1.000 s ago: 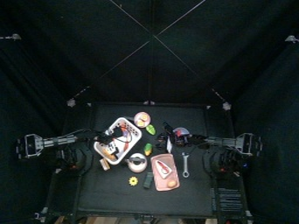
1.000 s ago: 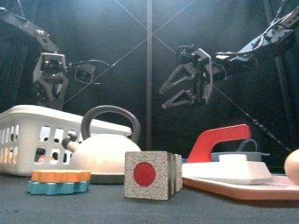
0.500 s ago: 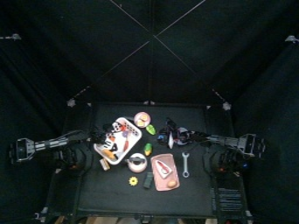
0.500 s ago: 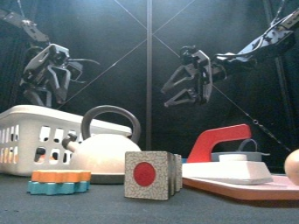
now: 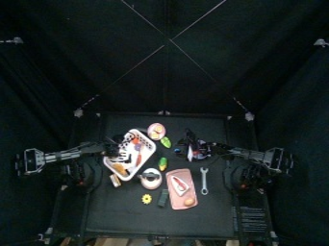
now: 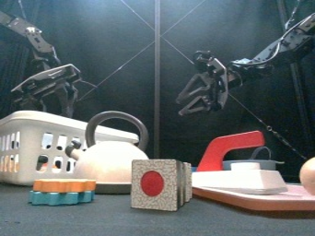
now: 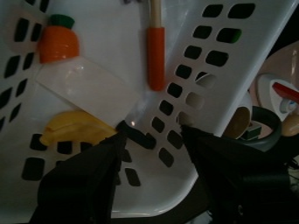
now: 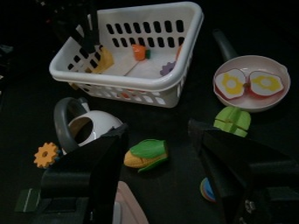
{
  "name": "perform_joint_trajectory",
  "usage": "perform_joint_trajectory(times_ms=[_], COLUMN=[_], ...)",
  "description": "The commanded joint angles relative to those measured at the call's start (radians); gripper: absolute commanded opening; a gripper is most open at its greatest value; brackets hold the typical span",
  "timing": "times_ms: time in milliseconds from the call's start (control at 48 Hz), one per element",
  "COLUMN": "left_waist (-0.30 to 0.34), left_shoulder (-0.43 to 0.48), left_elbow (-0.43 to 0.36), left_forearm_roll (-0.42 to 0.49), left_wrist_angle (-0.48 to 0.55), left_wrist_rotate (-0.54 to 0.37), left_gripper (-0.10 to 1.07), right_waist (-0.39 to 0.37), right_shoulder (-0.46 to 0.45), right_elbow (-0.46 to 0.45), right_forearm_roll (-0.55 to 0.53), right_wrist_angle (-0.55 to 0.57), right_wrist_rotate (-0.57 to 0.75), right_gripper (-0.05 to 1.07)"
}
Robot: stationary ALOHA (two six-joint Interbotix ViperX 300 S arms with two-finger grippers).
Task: Grab cleaver
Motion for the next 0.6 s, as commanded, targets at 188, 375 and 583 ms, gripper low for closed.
perform_joint_trajectory(times_ms=[188, 375, 583], left_waist=[0.009, -0.002, -0.152], left_shoulder=[0.072, 0.075, 0.095], left_elbow=[-0.098, -0.147, -0.118], left_forearm_roll=[-0.048, 0.006, 0.250], left_wrist_angle=[0.123, 0.147, 0.146], left_wrist_rotate=[-0.014, -0.118, -0.477], left_gripper=[0.89, 0.89, 0.89], right_waist=[-0.009, -0.009, -0.009], right_shoulder=[-0.020, -0.020, -0.020], right_elbow=[-0.037, -0.029, -0.029], right_forearm_roll=[-0.002, -0.008, -0.018], right_wrist_angle=[-0.003, -0.003, -0.003], right_wrist_rotate=[-0.002, -0.002, -0.002], right_gripper=[0.90, 0.90, 0.90])
